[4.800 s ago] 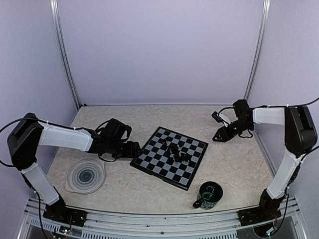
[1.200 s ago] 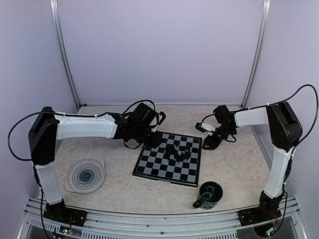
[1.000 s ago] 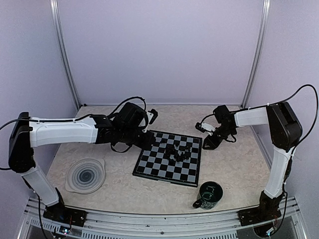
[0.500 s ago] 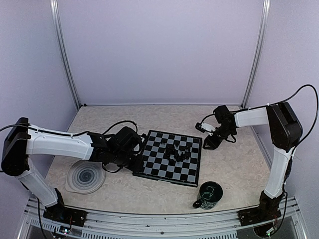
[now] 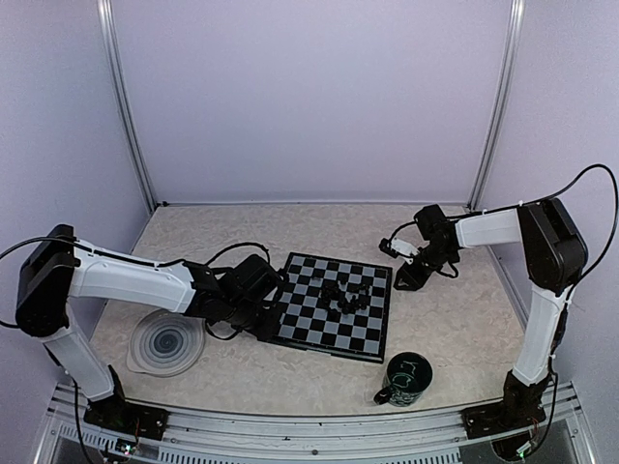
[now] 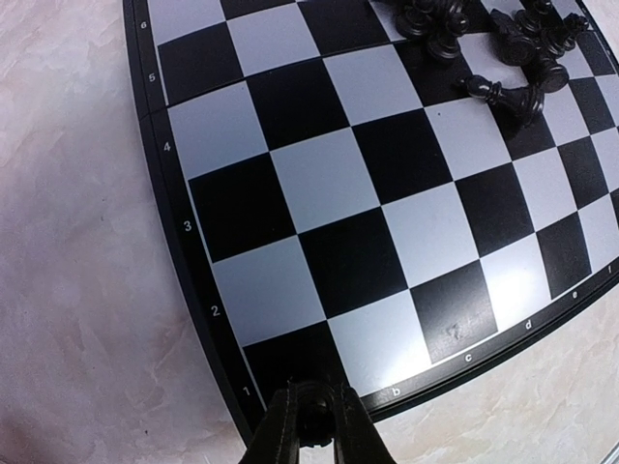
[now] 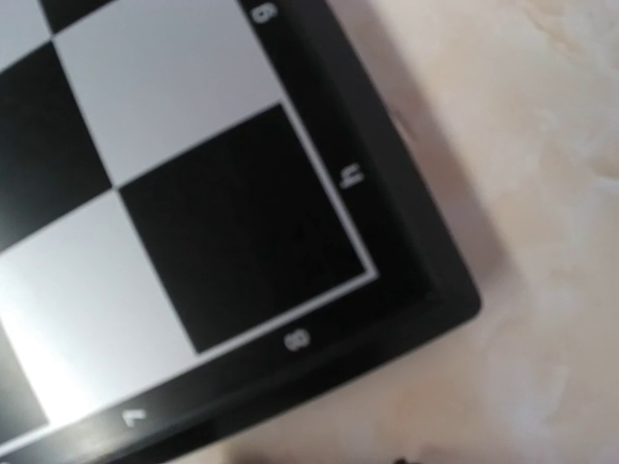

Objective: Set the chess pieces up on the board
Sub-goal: Place the rook at h8.

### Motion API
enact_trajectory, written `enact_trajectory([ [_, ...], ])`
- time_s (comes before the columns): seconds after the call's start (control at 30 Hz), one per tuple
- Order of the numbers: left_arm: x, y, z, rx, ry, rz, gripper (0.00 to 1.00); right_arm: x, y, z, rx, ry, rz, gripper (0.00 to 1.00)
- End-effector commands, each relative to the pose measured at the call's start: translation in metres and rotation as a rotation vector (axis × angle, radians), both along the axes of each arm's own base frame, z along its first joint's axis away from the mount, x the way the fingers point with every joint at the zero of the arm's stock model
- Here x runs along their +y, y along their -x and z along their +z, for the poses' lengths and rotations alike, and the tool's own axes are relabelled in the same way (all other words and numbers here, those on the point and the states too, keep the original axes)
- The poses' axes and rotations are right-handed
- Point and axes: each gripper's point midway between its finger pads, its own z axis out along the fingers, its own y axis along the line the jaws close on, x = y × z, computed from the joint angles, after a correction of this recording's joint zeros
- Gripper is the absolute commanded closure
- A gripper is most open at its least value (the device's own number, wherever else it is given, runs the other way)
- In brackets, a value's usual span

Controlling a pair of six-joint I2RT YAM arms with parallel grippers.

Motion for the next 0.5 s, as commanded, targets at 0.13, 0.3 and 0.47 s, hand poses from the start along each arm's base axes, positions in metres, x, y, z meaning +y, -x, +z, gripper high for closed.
enact_trajectory([
  [0.13,-0.0061,-0.0093,0.0082,-0.032,0.013,0.018,0.86,-0.0041,0.0115,-0.0071,0.028,0.030,0.010,0.63],
  [0.3,-0.0049,-0.0126,0.0050,-0.032,0.014,0.031,0.85,-0.0042,0.0113,-0.0072,0.027,0.030,0.011,0.63],
  [0.47,-0.0061,-0.0140,0.0027,-0.031,0.026,0.031,0.84,-0.0039,0.0128,-0.0083,0.033,0.030,0.013,0.63],
])
